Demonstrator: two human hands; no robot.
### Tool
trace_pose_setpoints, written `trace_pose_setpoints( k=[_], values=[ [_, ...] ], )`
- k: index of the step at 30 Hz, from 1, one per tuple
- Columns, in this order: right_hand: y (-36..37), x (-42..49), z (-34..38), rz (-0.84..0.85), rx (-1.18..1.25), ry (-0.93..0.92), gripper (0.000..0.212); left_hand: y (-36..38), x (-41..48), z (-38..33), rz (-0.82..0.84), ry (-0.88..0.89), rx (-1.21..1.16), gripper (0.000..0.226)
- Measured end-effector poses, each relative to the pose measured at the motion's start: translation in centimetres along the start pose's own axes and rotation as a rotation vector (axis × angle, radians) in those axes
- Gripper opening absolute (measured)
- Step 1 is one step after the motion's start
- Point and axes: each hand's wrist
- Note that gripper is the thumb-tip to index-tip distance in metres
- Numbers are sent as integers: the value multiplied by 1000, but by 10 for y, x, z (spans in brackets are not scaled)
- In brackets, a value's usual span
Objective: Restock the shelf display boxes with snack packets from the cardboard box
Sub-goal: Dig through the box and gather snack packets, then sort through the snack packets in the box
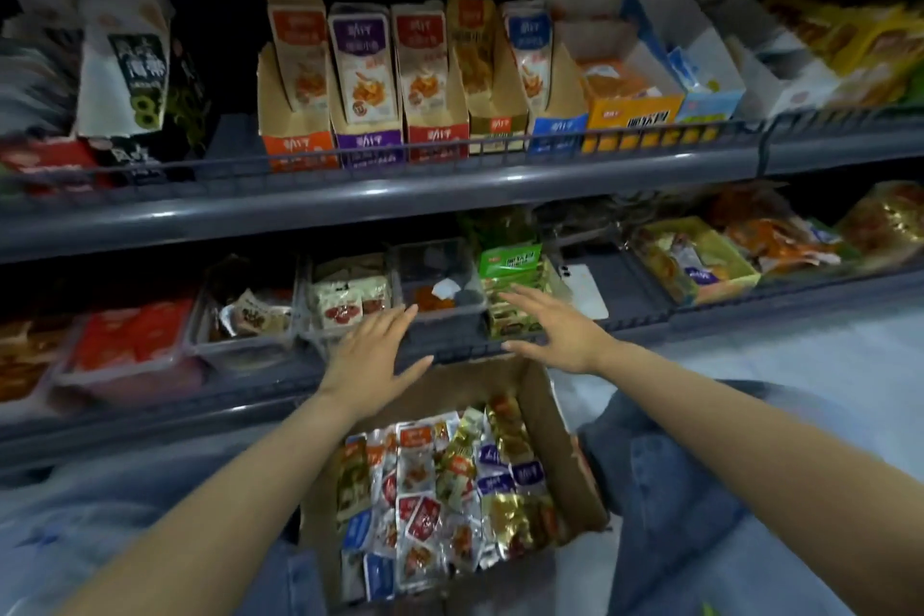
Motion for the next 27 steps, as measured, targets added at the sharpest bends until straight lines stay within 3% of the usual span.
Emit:
trace_pose_setpoints(
  k=[9,21,24,27],
  values=[
    [105,17,-33,167,133,182,77,82,-23,44,347,-208,16,78],
    [221,23,-84,309,431,413,65,179,-14,51,538,-302,-165,66],
    [247,26,-92,302,639,569,72,202,-10,54,594,-370,-275,67],
    [265,30,-95,284,809,799,64,218,-9,52,668,-462,-390,69]
  ],
)
Point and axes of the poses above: each hand's wrist, its own x-axis towards the middle knuckle, its own y-axis out of the palm, z = x × y
